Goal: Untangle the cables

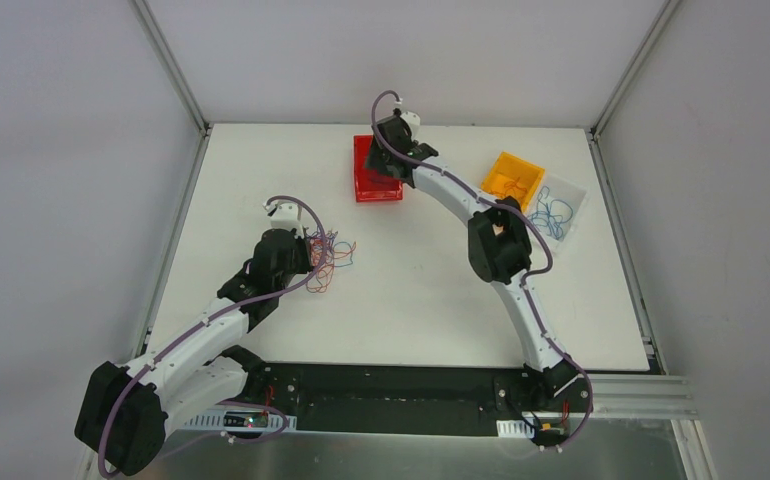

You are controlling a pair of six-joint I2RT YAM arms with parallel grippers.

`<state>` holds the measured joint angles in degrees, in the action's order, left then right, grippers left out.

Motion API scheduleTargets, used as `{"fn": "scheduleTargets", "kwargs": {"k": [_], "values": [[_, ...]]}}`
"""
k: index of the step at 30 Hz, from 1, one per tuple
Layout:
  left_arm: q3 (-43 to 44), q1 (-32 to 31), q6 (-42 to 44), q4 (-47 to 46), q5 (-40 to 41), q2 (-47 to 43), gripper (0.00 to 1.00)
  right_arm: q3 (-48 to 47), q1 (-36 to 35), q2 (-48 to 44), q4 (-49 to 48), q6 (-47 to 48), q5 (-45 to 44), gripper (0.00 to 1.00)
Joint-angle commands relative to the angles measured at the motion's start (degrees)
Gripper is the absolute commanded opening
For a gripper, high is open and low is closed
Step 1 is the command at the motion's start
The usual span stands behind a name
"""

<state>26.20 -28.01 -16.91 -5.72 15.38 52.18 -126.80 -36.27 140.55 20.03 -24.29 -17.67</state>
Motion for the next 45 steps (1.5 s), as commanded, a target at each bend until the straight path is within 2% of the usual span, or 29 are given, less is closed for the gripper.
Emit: {"fn": "scheduleTargets", "kwargs": {"k": [1, 8, 13, 15, 23, 29, 34, 38, 42, 45], "values": [[0.00, 0.41, 0.95, -1.75, -0.20, -0.30, 0.00, -4.59, 0.32, -8.23, 4.85, 1.34, 2.10, 0.66], [0.17, 0.41, 1.09, -1.58, -0.25, -0.38, 0.00, 4.75, 0.80, -19.06, 5.79, 1.55, 3.76, 0.76], [0.17, 0.41, 1.16, -1.58, -0.43, -0.26, 0.00, 3.90, 2.48, -19.99, 10.72, 0.67, 5.51, 0.73], [0.25, 0.41, 1.13, -1.58, -0.71, -0.17, 0.00, 4.94, 2.90, -20.93, 11.18, 1.07, 7.74, 0.68], [0.27, 0.41, 1.09, -2.02, -1.08, 0.49, 0.00, 17.13, 1.76, -25.98, 4.56, 14.63, 26.55, 0.68], [0.18, 0.41, 1.22, -1.76, -0.36, 0.17, 0.00, 8.44, -1.22, -17.76, 9.37, 26.06, 27.80, 0.68], [0.08, 0.41, 1.26, -1.67, -0.15, -0.06, 0.00, -3.11, -2.22, -7.89, 12.35, 27.66, 26.80, 0.68], [0.17, 0.41, 1.29, -1.62, -0.28, 0.19, 0.00, -8.57, -2.50, -2.87, 13.24, 27.31, 27.23, 0.65], [0.22, 0.41, 1.44, -1.67, 0.09, 0.08, 0.00, -8.76, -2.86, -1.51, 12.78, 27.37, 27.08, 0.56], [0.31, 0.41, 1.44, -1.67, 0.18, 0.59, 0.00, -8.10, -2.86, -1.39, 12.56, 27.44, 27.29, 0.40]]}}
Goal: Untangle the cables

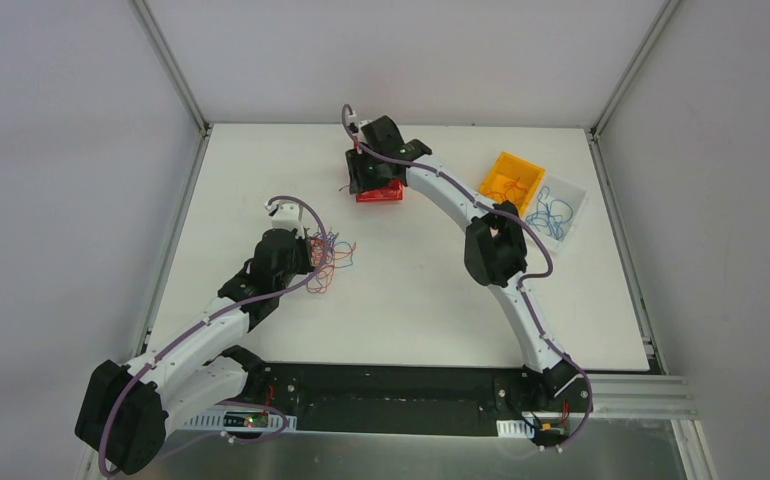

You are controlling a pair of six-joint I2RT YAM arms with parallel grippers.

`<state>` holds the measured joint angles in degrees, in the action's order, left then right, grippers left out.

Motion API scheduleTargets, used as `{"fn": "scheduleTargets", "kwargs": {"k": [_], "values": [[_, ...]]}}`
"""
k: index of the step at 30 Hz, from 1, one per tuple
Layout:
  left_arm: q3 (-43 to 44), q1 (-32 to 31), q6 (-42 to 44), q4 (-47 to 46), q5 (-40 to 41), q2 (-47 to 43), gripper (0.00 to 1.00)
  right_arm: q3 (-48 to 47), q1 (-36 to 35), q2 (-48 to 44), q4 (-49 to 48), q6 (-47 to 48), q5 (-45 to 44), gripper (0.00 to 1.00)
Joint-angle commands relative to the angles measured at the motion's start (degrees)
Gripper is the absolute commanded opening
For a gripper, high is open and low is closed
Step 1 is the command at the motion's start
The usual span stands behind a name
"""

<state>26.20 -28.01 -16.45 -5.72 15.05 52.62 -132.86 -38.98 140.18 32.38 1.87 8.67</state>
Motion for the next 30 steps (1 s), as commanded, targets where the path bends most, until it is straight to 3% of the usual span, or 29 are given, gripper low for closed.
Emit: {"fn": "scheduleTargets", "kwargs": {"k": [1, 3, 4, 8, 14, 18, 20, 24, 30], "values": [[0.41, 0.41, 0.98, -1.67, 0.48, 0.34, 0.00, -1.90, -0.14, -1.02, 0.18, 1.24, 0.86, 0.29], [0.53, 0.41, 1.04, -1.59, 0.49, 0.47, 0.00, -1.91, -0.13, -1.17, 0.09, 1.43, -0.18, 0.05], [0.53, 0.41, 1.06, -1.56, 0.43, 0.52, 0.00, -1.76, -0.01, -1.35, -0.11, 1.32, -0.75, 0.00], [0.57, 0.41, 1.03, -1.58, 0.53, 0.61, 0.00, -0.96, 1.67, -2.34, -3.36, -1.63, -4.15, 0.00], [0.61, 0.41, 1.02, -1.58, 0.31, 0.67, 0.00, -3.57, 5.48, 1.46, -8.57, -7.69, -17.46, 0.00], [0.74, 0.41, 1.22, -1.53, 0.54, 0.96, 0.00, -11.92, 5.74, 8.63, -6.69, -4.58, -21.54, 0.00], [0.84, 0.41, 1.22, -1.45, 0.64, 1.01, 0.00, -14.01, 5.24, 10.90, -5.49, -2.72, -22.49, 0.00], [0.83, 0.41, 1.39, -1.40, 0.93, 1.05, 0.00, -7.79, 4.87, 9.62, -7.02, -2.22, -18.59, 0.00], [0.96, 0.41, 1.35, -1.28, 0.56, 1.38, 0.00, -4.32, 1.67, 7.11, -3.45, 6.27, -19.59, 0.00]]}}
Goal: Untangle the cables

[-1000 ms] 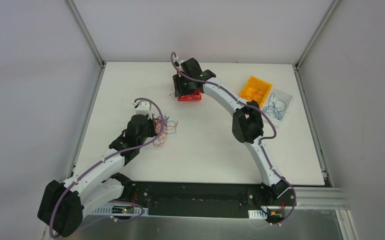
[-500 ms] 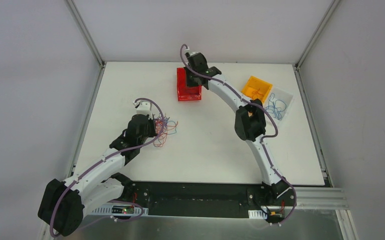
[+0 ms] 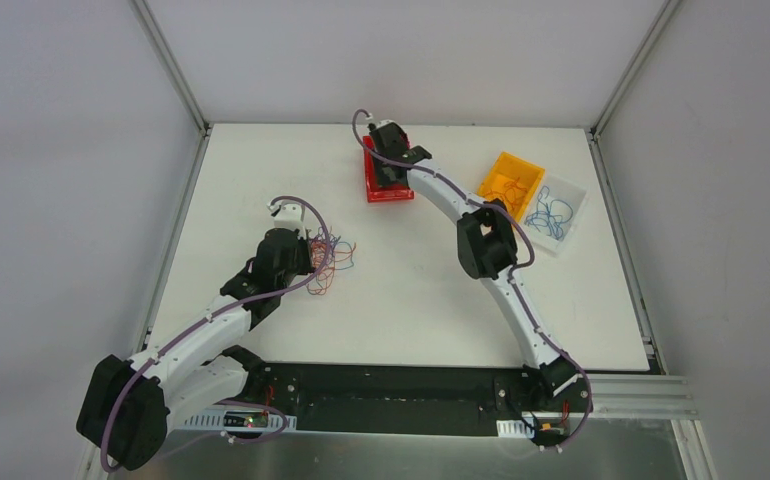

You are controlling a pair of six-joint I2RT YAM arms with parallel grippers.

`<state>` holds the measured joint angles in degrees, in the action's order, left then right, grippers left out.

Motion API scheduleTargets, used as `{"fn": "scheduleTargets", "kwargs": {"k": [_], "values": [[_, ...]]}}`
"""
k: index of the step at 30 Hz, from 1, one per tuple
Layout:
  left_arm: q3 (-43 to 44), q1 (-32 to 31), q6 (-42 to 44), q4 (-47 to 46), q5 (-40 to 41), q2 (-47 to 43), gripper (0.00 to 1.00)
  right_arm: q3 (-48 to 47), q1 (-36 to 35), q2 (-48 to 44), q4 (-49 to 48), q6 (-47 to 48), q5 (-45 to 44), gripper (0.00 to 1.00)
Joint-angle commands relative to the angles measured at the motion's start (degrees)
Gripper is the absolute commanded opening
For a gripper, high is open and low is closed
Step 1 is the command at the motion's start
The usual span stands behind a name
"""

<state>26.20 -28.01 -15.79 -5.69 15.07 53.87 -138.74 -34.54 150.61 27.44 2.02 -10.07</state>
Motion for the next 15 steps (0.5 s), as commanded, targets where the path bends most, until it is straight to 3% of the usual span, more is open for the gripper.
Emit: {"fn": "scheduleTargets", "kwargs": {"k": [1, 7, 11, 15], "values": [[0.97, 0.41, 0.72, -1.31, 0.54, 0.14, 0.00, 2.99, -3.07, -4.51, 1.55, 6.60, -0.65, 0.00], [1.05, 0.41, 0.76, -1.01, 0.66, -0.19, 0.00, 12.75, -3.20, -15.08, 0.55, 5.05, 2.23, 0.05], [0.96, 0.41, 0.76, -0.97, 0.42, -0.60, 0.00, 14.24, -3.25, -20.25, 2.02, 2.40, -0.61, 0.42], [0.97, 0.41, 0.76, -0.92, -0.12, -0.58, 0.00, 12.31, -3.21, -23.58, 5.63, 0.28, -1.73, 0.54]]}}
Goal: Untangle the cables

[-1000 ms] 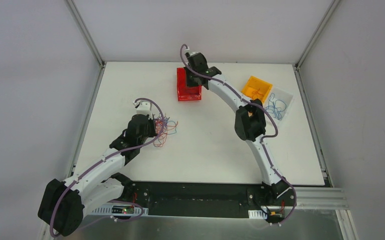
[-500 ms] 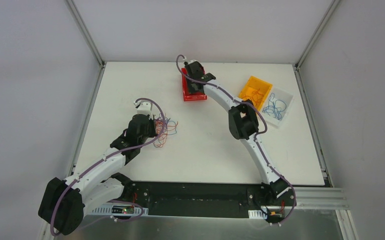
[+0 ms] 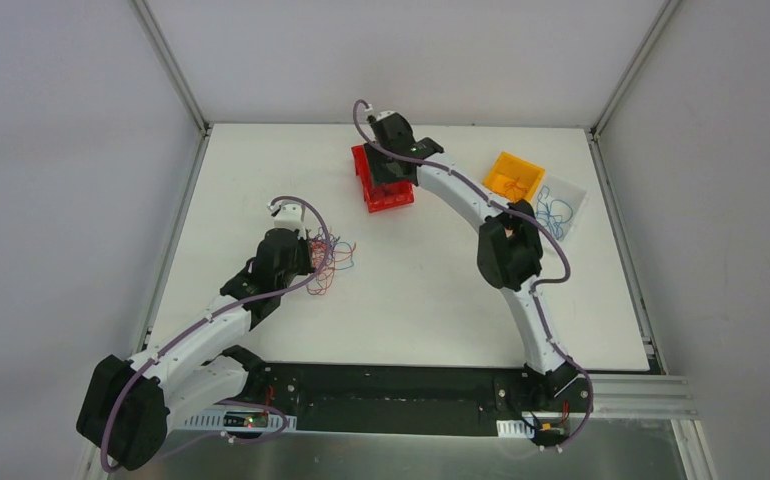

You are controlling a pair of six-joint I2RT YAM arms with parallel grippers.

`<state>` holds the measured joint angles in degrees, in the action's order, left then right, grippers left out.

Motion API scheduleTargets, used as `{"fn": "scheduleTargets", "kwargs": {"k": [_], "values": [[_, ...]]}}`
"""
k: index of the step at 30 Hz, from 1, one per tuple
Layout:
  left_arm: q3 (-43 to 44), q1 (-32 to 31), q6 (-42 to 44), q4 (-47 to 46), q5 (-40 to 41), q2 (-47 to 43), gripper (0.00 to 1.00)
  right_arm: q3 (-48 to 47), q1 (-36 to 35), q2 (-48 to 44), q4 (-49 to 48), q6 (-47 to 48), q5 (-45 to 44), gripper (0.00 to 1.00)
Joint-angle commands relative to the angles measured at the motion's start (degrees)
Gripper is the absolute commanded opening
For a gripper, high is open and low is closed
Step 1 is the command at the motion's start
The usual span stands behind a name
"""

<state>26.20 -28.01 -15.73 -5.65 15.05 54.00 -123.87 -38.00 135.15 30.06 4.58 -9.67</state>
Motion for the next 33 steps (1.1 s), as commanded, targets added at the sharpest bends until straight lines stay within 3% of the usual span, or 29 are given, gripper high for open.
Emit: {"fn": "scheduleTargets", "kwargs": {"k": [1, 6, 12, 15, 21, 27, 33], "values": [[0.96, 0.41, 0.70, -1.09, -0.37, -0.72, 0.00, -2.74, 0.21, -9.02, 3.72, -2.82, -2.26, 0.56], [0.49, 0.41, 1.08, -1.92, -1.97, -1.52, 0.00, 2.01, 0.23, -16.34, 5.55, -4.40, -0.99, 0.73], [-0.53, 0.30, 2.22, -5.20, -8.36, -2.53, 0.03, 22.57, 0.25, -30.99, -1.56, -7.39, 1.84, 0.87], [-1.24, 0.24, 2.68, -7.59, -13.16, -3.25, 0.04, 32.99, 0.29, -38.05, -4.54, -8.66, 1.60, 0.88], [-2.20, -1.31, 4.21, -11.37, -21.23, -3.46, 0.08, 58.27, 0.22, -52.07, -20.35, -11.35, 7.09, 0.88], [-1.33, -4.58, 4.62, -12.96, -24.38, -1.54, 0.09, 69.41, 0.20, -59.45, -31.27, -14.56, 11.60, 0.88], [6.90, -9.30, 6.13, -9.37, -29.26, 5.81, 0.10, 79.10, 0.21, -62.73, -43.75, -16.87, 11.50, 0.87]]}}
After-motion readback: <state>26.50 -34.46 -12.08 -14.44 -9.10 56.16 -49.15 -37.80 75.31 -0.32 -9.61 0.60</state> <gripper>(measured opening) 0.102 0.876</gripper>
